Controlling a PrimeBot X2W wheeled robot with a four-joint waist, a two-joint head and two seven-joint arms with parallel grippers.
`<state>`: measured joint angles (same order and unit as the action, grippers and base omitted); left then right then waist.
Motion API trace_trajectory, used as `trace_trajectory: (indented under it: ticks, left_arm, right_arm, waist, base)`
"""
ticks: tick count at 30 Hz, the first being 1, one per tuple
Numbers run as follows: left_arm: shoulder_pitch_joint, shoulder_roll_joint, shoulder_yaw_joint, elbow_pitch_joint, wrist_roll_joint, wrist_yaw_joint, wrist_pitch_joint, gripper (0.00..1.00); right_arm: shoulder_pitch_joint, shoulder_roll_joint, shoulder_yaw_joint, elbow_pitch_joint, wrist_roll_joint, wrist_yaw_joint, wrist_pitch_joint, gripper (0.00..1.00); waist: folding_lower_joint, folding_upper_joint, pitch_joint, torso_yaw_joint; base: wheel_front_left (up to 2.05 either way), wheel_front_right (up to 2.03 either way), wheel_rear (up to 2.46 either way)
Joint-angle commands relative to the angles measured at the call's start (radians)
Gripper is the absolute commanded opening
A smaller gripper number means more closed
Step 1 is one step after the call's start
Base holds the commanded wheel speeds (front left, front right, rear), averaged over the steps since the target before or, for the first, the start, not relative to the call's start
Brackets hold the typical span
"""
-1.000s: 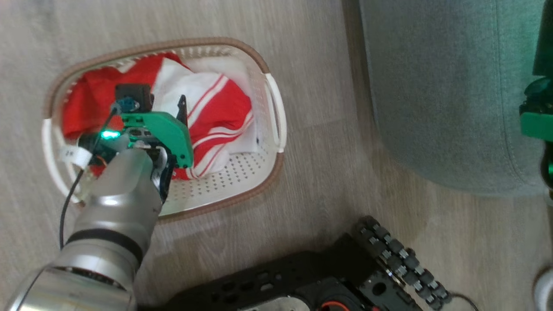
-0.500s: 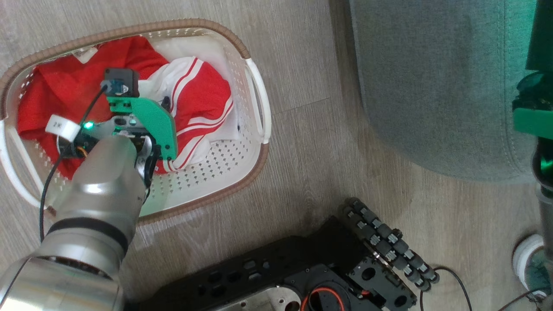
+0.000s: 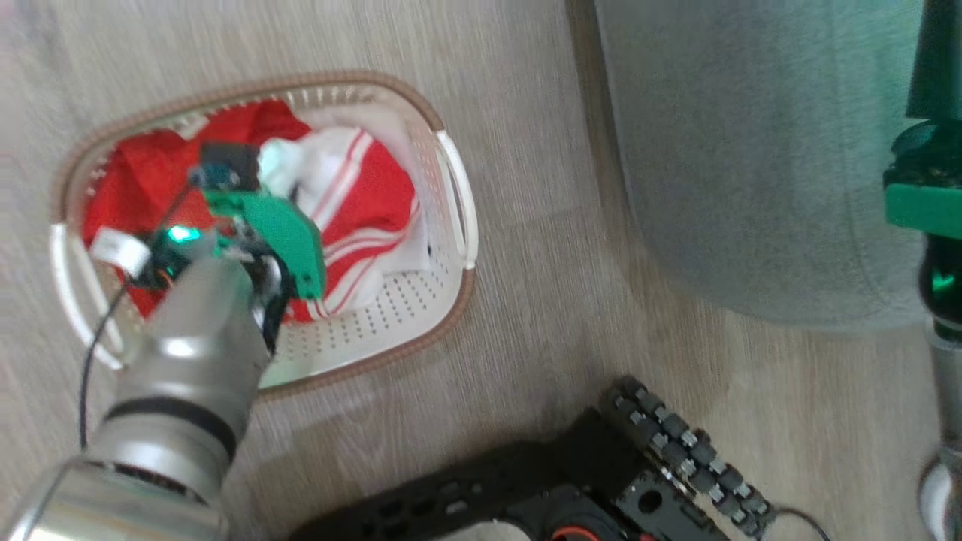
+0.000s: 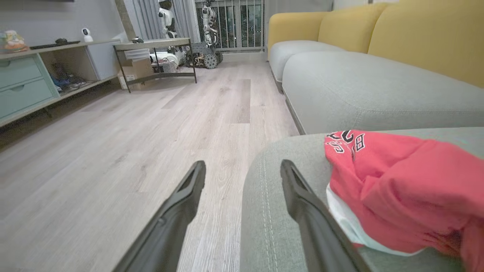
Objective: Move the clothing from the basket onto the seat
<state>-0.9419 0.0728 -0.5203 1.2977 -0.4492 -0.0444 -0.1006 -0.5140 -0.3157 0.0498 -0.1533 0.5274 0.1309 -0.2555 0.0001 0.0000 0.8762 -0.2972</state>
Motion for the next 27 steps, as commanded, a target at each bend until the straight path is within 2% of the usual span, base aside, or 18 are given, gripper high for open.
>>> trace_trajectory:
  ticks: [1, 6, 11, 19, 27]
  left_arm:
    - [0.067, 0.000, 0.001, -0.007, -0.004, -0.012, -0.029, 0.00]
    - [0.138, -0.017, -0.019, -0.014, -0.017, -0.050, -0.110, 0.00]
    - [0.193, -0.022, -0.042, -0.060, -0.040, -0.070, -0.145, 0.00]
    - [0.280, -0.022, -0.110, -0.258, -0.093, -0.079, -0.160, 0.00]
    - [0.380, -0.011, -0.028, -0.549, -0.019, -0.053, -0.161, 0.00]
  right_arm:
    - [0.044, -0.004, 0.012, -0.021, -0.008, 0.000, -0.006, 1.00]
    - [0.086, -0.002, 0.015, -0.001, -0.020, 0.000, -0.006, 1.00]
    - [0.130, -0.007, 0.016, 0.011, -0.033, 0.000, -0.006, 1.00]
    - [0.202, -0.009, 0.025, 0.023, -0.056, 0.000, -0.006, 1.00]
    - [0.273, 0.007, 0.024, 0.019, -0.024, 0.000, -0.006, 1.00]
  waist:
    - [-0.0001, 0.0000, -0.095, 0.021]
    - [-0.0001, 0.0000, -0.251, 0.050]
    - [-0.0001, 0.0000, -0.366, 0.081]
    - [-0.0001, 0.0000, -0.533, 0.141]
    - [-0.0001, 0.0000, -0.650, 0.204]
  base:
    - [0.00, 0.00, 0.00]
    - [0.00, 0.00, 0.00]
    - [0.00, 0.00, 0.00]
    - [0.00, 0.00, 0.00]
    - [0.00, 0.00, 0.00]
